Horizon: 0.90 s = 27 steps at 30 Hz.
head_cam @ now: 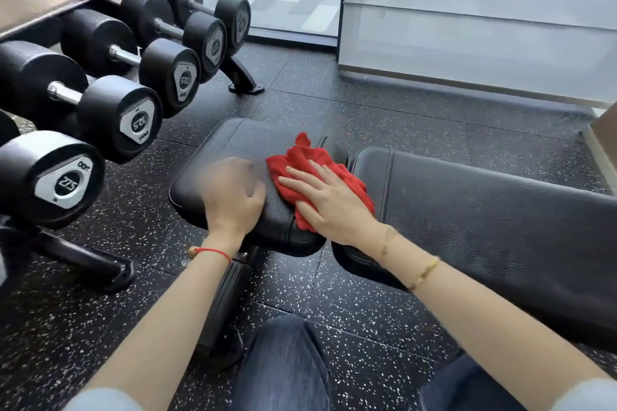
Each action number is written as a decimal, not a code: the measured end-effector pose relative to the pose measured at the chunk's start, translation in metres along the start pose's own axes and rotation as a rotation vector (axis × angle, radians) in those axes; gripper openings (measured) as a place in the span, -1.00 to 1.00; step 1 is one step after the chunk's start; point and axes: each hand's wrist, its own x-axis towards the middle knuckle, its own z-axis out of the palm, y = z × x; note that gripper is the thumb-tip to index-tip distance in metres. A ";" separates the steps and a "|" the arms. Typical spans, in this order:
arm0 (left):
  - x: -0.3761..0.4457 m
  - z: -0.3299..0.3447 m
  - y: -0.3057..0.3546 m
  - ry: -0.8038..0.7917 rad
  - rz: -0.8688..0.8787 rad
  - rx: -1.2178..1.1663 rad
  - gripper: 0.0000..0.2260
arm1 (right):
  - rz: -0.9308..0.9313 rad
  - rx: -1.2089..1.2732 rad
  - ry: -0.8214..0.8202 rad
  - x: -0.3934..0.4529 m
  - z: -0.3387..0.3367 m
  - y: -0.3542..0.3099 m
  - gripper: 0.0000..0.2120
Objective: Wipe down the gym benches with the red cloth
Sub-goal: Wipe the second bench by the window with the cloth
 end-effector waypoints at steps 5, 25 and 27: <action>0.000 0.002 -0.002 0.022 0.005 -0.010 -0.71 | 0.127 -0.055 -0.002 0.025 -0.015 0.031 -0.53; -0.002 0.000 -0.001 0.015 0.011 -0.022 -0.69 | 0.235 -0.212 -0.001 -0.058 -0.027 0.020 -0.53; -0.003 0.000 0.000 0.007 0.022 -0.011 -0.68 | 0.293 -0.215 0.022 -0.067 -0.029 0.025 -0.53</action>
